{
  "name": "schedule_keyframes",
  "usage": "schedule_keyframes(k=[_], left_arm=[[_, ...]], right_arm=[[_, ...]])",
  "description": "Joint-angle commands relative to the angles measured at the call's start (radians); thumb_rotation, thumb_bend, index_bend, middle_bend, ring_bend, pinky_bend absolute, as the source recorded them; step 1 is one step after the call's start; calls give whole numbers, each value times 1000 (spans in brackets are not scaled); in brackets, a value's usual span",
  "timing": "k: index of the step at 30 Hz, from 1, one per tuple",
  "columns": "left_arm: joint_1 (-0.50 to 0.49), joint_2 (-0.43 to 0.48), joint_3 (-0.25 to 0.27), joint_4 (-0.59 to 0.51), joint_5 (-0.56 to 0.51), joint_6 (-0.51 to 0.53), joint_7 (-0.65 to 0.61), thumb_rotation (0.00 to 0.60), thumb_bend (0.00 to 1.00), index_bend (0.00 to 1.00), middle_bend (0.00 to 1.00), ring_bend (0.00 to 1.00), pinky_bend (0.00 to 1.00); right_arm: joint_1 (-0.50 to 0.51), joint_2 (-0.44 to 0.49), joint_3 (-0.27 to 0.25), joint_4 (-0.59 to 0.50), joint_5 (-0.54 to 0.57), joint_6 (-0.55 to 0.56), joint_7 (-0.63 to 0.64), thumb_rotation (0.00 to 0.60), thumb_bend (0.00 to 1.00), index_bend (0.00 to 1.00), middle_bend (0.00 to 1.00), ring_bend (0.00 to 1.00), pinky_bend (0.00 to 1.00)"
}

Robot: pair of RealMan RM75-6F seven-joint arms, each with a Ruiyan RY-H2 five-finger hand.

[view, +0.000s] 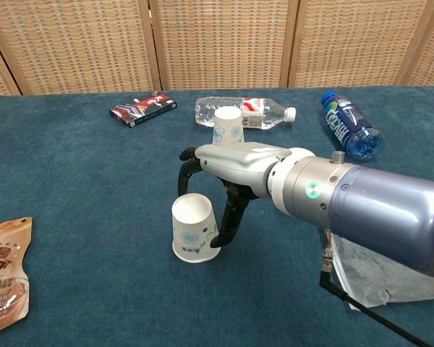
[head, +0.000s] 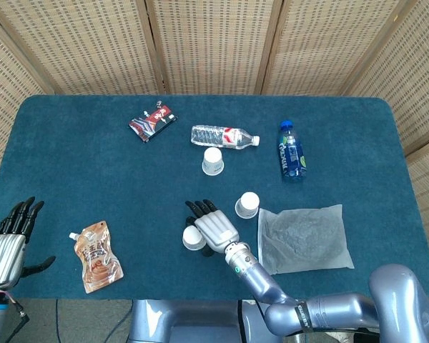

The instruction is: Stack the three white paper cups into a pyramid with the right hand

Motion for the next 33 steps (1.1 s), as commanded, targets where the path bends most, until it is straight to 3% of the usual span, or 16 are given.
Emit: schedule_keyframes(k=[1, 12, 24, 33], left_arm=[[1, 1, 1, -1, 2, 1, -1, 600, 127, 23, 0, 0, 161], [-2, -3, 3, 2, 2, -3, -1, 600, 127, 27, 0, 0, 161], [-7, -5, 1, 4, -9, -11, 2, 600, 126, 27, 0, 0, 161], [-11, -8, 3, 3, -9, -16, 12, 600, 126, 27, 0, 0, 161]], right_arm=[[-1, -14, -6, 22, -3, 6, 3, 600, 178, 441, 0, 0, 79], [0, -14, -3, 36, -27, 26, 7, 600, 180, 500, 0, 0, 90], [22, 71, 71, -31, 23, 83, -57, 600, 180, 498, 0, 0, 88], [38, 62, 105, 50, 60, 73, -24, 600, 180, 498, 0, 0, 87]])
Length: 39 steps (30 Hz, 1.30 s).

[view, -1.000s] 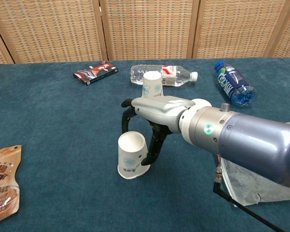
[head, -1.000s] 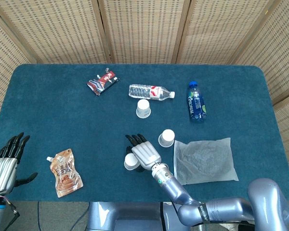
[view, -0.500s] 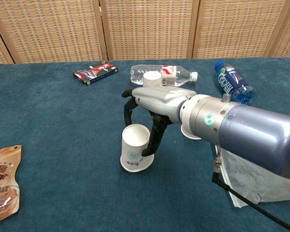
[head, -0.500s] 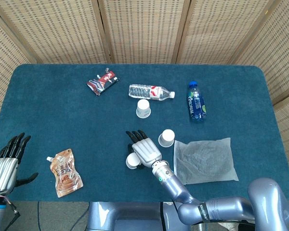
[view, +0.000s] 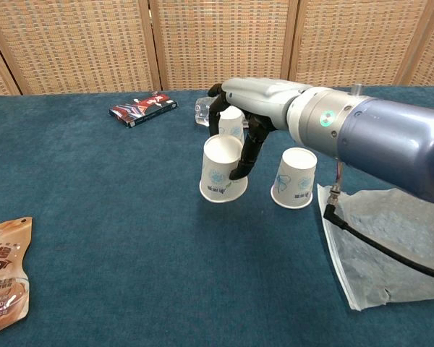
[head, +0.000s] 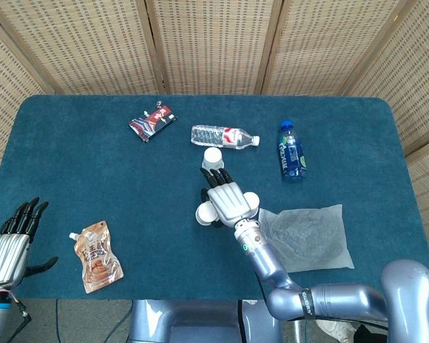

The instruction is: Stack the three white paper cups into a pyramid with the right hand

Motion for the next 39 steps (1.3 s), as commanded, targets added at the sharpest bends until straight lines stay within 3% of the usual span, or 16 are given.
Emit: schedule_keyframes(k=[1, 14, 25, 33, 39], left_arm=[[2, 1, 0, -1, 2, 4, 1, 600, 126, 27, 0, 0, 161], [-1, 0, -1, -1, -10, 0, 11, 600, 127, 27, 0, 0, 161], [-7, 1, 8, -6, -12, -18, 13, 600, 126, 27, 0, 0, 161], [-6, 5, 9, -8, -8, -13, 8, 600, 127, 27, 0, 0, 161], [-6, 6, 10, -8, -5, -12, 4, 600, 127, 27, 0, 0, 161]], right_arm=[[12, -12, 10, 43, 19, -20, 15, 600, 180, 498, 0, 0, 87], [33, -37, 17, 204, 69, -102, 71, 600, 181, 497, 0, 0, 87], [35, -27, -3, 222, 86, -125, 79, 600, 180, 489, 0, 0, 84], [36, -18, -16, 206, 107, -125, 68, 600, 178, 312, 0, 0, 57], [37, -5, -26, 176, 124, -112, 46, 600, 177, 283, 0, 0, 47]])
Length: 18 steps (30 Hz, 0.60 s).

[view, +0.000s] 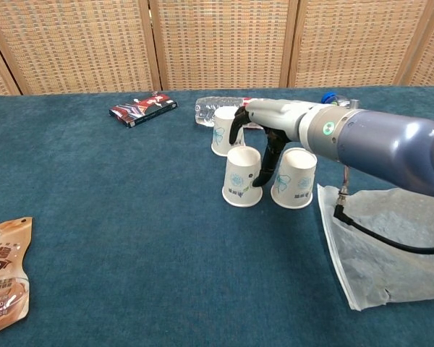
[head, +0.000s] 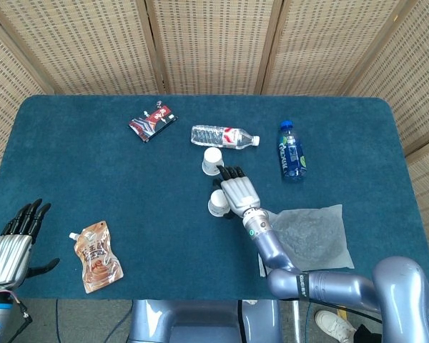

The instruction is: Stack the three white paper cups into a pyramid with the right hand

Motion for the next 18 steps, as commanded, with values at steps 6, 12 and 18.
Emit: schedule_keyframes(k=[6, 12, 18], left_arm=[[0, 2, 2, -3, 5, 2, -3, 600, 127, 27, 0, 0, 161], [5, 11, -1, -5, 11, 14, -21, 600, 127, 27, 0, 0, 161], [5, 14, -5, 1, 5, 17, -33, 600, 127, 27, 0, 0, 161]], right_arm=[[-2, 27, -11, -74, 8, 43, -35, 600, 176, 277, 0, 0, 47], [0, 83, -3, -189, 12, 116, -94, 600, 176, 277, 0, 0, 47], [17, 141, 34, -261, 30, 160, -137, 600, 175, 277, 0, 0, 47]])
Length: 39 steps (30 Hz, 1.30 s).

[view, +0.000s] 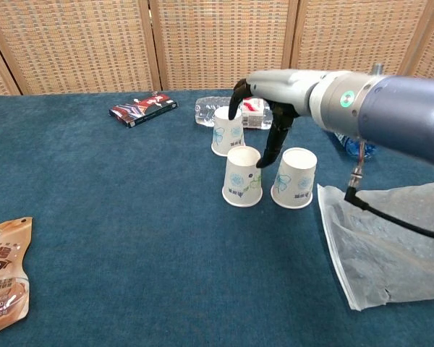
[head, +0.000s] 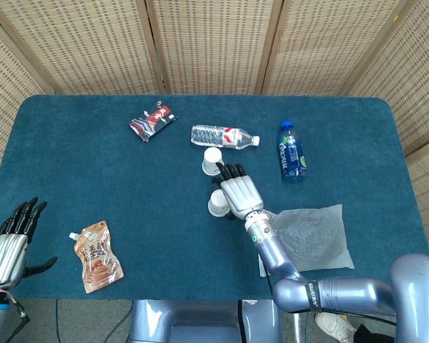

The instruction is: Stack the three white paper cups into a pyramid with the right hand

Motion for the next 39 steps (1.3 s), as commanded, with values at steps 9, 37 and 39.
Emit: schedule_keyframes(k=[9, 37, 39], left_arm=[[0, -6, -10, 16, -13, 8, 0, 600, 126, 27, 0, 0, 161], [-14, -52, -15, 53, -24, -5, 43, 600, 131, 27, 0, 0, 161], [-13, -52, -13, 54, -22, -4, 46, 600, 131, 27, 0, 0, 161]], right_arm=[[81, 37, 83, 41, 69, -35, -44, 600, 176, 278, 0, 0, 47], [291, -190, 94, 731, 160, -427, 106, 600, 176, 220, 0, 0, 47], [297, -204, 87, 773, 163, -449, 115, 600, 175, 228, 0, 0, 47]])
